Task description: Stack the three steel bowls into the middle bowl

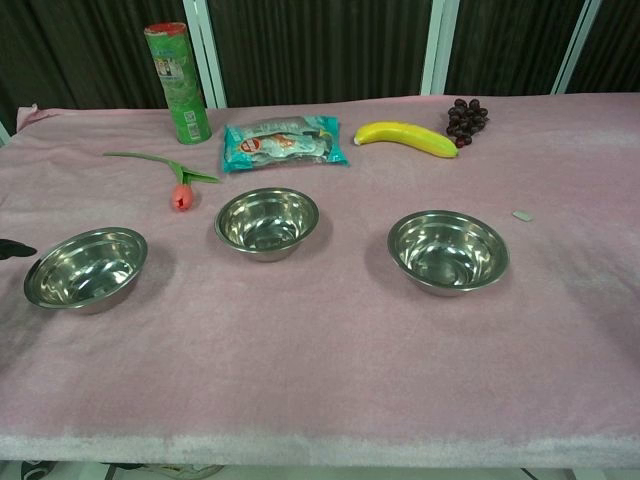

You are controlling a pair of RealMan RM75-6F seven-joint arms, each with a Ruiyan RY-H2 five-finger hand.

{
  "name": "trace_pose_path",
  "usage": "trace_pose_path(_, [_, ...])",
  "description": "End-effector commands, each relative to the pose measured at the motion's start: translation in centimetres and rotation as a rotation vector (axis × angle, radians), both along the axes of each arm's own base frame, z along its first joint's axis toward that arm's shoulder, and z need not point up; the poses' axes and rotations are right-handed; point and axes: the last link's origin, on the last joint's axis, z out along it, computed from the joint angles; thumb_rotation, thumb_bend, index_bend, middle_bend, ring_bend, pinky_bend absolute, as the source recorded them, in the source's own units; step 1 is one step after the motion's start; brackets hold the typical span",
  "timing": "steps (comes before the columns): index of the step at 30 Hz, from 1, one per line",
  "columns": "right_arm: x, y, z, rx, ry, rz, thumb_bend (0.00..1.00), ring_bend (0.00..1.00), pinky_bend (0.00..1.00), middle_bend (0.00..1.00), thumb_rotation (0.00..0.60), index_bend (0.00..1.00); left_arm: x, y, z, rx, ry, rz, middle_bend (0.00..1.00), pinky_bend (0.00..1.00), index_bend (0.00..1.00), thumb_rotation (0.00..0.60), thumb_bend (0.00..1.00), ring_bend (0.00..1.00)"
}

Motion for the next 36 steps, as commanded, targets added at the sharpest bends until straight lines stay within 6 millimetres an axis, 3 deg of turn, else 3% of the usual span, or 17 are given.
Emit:
trace_pose_path(1, [0.0,0.0,0.0,0.002,0.001,0.0,0.33,0.0,0.0,0.0,0.6,0.0,0.0,0.0,0.1,0.004,-0.003,-0.002,0.0,0.15,0.0,0.6,0.41,0.0])
trace_pose_path(6, [0.1,0.0,0.0,0.003,-0.005,0.0,0.33,0.0,0.0,0.0,0.6,0.0,0.4,-0.1,0.0,0.016,-0.024,-0.036,0.0,0.15,0.0,0.6,0.41,0.0])
trace_pose_path(11, [0.2,0.1,0.0,0.011,-0.013,0.006,0.33,0.0,0.0,0.0,0.6,0.0,2.5,-0.9,-1.2,-0.052,-0.14,-0.149,0.0,0.14,0.0,0.6,0.41,0.0])
trace_pose_path(18, [0.0,0.2,0.8,-0.006,-0.027,0.005,0.33,0.0,0.0,0.0,0.6,0.0,4.8,0.8,-3.6,-0.04,-0.099,-0.283,0.0,0.14,0.01,0.6,0.4,0.0])
trace_pose_path(28, [-0.3,0.3,1.6,-0.021,-0.042,-0.003,0.33,0.0,0.0,0.0,0.6,0.0,5.5,2.6,-6.2,0.019,-0.125,-0.34,0.0,0.13,0.41,0.6,0.41,0.04])
trace_pose_path(36, [-0.4,0.5,1.8,-0.025,-0.042,-0.007,0.33,0.0,0.0,0.0,0.6,0.0,5.4,3.4,-6.5,0.073,-0.146,-0.36,0.05,0.13,0.56,0.6,0.48,0.1])
